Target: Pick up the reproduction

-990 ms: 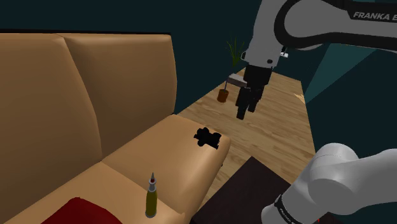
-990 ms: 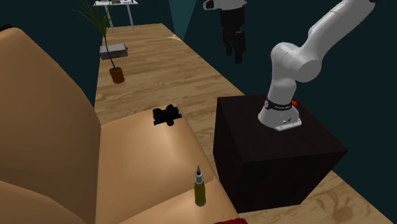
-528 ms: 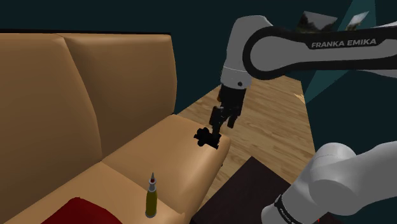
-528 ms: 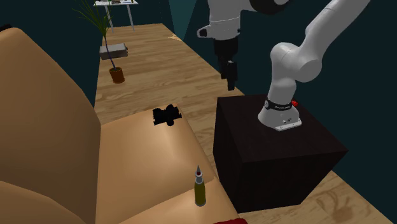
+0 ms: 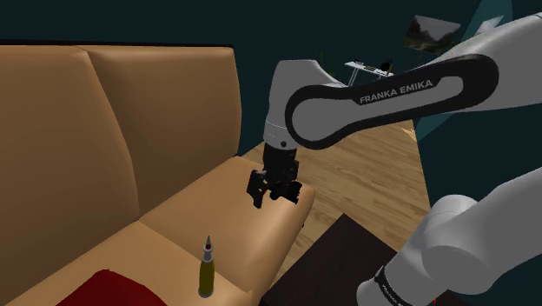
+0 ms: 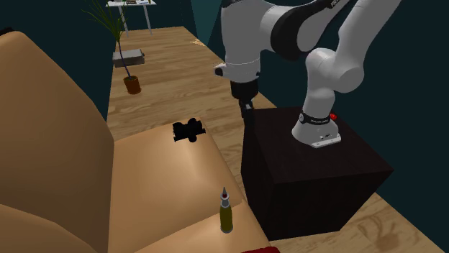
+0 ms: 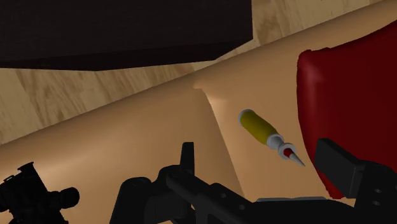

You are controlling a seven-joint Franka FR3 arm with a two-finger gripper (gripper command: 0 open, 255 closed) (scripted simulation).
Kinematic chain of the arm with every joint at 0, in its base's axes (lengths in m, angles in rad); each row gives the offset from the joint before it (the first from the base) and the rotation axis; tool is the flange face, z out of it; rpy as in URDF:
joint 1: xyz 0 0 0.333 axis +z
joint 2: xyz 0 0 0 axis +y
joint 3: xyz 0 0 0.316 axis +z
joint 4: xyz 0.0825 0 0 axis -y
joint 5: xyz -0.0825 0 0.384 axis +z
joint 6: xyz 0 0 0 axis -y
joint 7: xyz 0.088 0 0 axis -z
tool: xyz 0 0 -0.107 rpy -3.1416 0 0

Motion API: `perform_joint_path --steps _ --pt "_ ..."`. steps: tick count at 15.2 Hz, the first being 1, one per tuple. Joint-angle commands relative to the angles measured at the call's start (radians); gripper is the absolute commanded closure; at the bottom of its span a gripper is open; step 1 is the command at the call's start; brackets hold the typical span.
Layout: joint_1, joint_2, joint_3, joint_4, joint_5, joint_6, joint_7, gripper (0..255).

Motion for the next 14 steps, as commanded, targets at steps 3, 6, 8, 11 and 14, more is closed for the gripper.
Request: perform_joint_path --steps 3,6,8,11,14 --pt "-0.005 0.150 0.059 0.024 -0.023 0.139 0.093 0" --pt "-0.008 0.278 0.094 0.066 -0.072 0.228 0.179 0" --pt "-0.005 0.366 0.108 0.102 -0.119 0.281 0.244 0" --pt "0.013 0.501 0.108 0.166 -0.205 0.347 0.346 0" --pt "0.051 0.632 0.085 0.243 -0.291 0.395 0.444 0"
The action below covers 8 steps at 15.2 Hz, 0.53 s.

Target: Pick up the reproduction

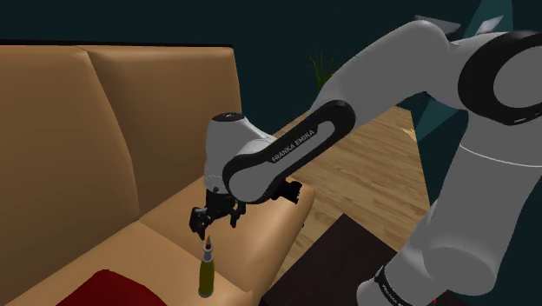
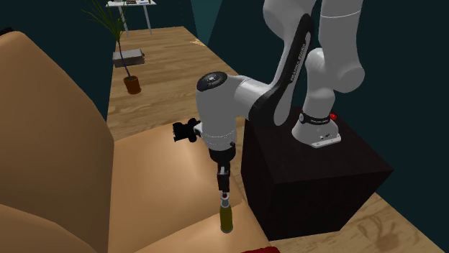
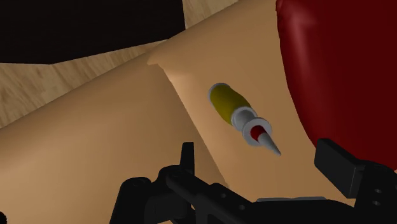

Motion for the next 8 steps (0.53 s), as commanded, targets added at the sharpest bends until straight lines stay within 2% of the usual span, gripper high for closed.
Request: perform_joint_path --steps 1,2,8 --pt "0.028 0.084 -0.020 0.054 -0.054 0.028 0.061 0" --pt "0.045 0.125 -0.033 0.084 -0.077 0.039 0.089 0" --pt "0.066 0.188 -0.059 0.089 -0.111 0.093 0.109 0"
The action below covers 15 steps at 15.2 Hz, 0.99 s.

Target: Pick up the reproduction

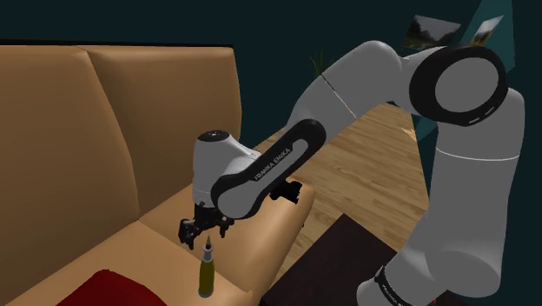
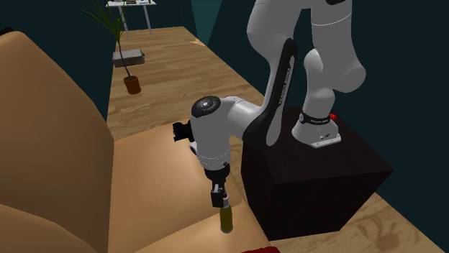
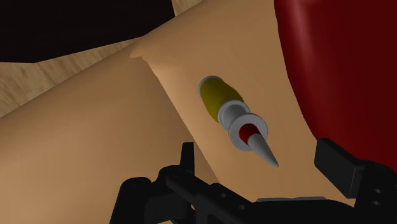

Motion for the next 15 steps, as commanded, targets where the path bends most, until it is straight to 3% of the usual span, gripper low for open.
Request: perform_joint_path --steps 1,4,5,15 --pt "0.007 0.025 -0.010 0.001 -0.014 0.023 0.007 0" --pt "0.013 0.044 -0.018 0.004 -0.024 0.039 0.012 0" --pt "0.013 0.046 -0.019 0.008 -0.024 0.037 0.012 255" --pt "0.009 0.032 -0.013 0.002 -0.017 0.029 0.009 255"
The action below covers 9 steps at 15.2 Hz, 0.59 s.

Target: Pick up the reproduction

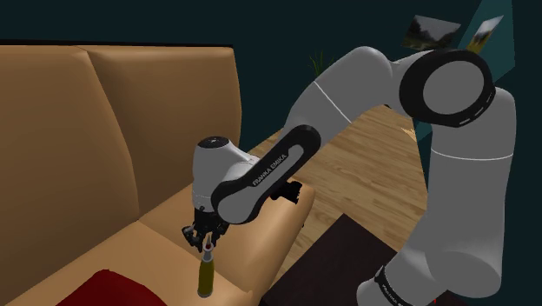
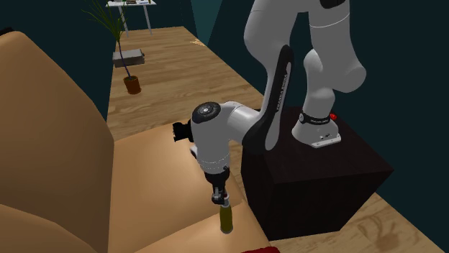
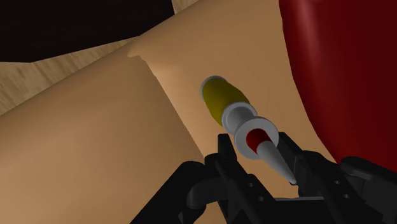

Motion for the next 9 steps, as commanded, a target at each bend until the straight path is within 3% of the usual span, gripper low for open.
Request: perform_joint_path --steps 1,9 --pt "-0.006 -0.018 0.008 -0.003 0.010 -0.015 -0.005 255" --pt "-0.034 -0.113 0.044 -0.006 0.062 -0.101 -0.035 255"
